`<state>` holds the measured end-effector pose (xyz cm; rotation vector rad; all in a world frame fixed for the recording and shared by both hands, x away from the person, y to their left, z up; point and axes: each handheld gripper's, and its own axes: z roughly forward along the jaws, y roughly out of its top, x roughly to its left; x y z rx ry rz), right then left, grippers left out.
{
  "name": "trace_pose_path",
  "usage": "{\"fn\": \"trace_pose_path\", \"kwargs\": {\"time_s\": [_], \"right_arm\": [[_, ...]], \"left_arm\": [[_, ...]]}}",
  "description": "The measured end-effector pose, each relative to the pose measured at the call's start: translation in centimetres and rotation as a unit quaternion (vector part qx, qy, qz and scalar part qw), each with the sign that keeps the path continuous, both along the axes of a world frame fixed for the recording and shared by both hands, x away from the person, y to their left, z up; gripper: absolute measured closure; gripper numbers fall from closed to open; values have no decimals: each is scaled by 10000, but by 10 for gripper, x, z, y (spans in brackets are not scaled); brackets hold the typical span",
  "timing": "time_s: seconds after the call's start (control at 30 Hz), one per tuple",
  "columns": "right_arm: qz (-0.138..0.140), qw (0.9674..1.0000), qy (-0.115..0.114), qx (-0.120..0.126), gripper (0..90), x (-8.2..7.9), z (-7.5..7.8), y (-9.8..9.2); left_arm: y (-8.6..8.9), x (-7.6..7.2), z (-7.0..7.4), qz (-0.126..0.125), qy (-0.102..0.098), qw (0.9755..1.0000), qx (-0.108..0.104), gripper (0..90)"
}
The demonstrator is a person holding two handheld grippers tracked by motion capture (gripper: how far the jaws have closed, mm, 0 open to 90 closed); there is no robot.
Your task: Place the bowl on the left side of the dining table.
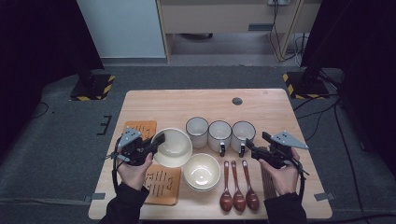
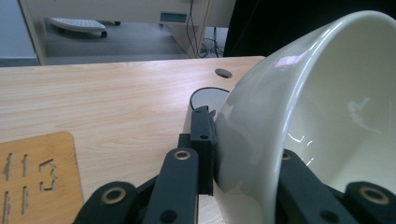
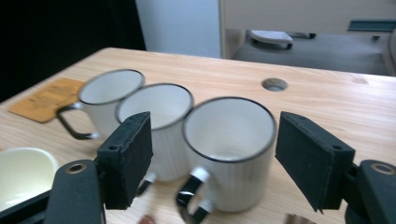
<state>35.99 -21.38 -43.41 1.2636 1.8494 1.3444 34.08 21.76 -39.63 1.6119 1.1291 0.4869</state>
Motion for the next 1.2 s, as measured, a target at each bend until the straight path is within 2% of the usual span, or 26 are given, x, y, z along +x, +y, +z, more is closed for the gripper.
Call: {"fn": "trace_pose_path", "kwargs": {"time_s": [0.27,0.63,0.93,1.07,1.2], "right_arm": [[-218,9996,93,-137,257,5,-9,-16],[-542,9966,415,-457,226,14,-31,-40],[-824,9908,791,-722,223,20,-54,-62],[-816,9879,954,-905,223,22,-63,-67],[-878,9858,1108,-902,231,23,-72,-77]], "left_arm": [[14,2,3,179,-25,9998,-84,796],[35,8,1,489,-1,9987,-145,796],[50,15,-2,693,48,9975,-164,796],[54,18,-5,758,88,9970,-154,796],[58,21,-7,798,135,9966,-134,797]]}}
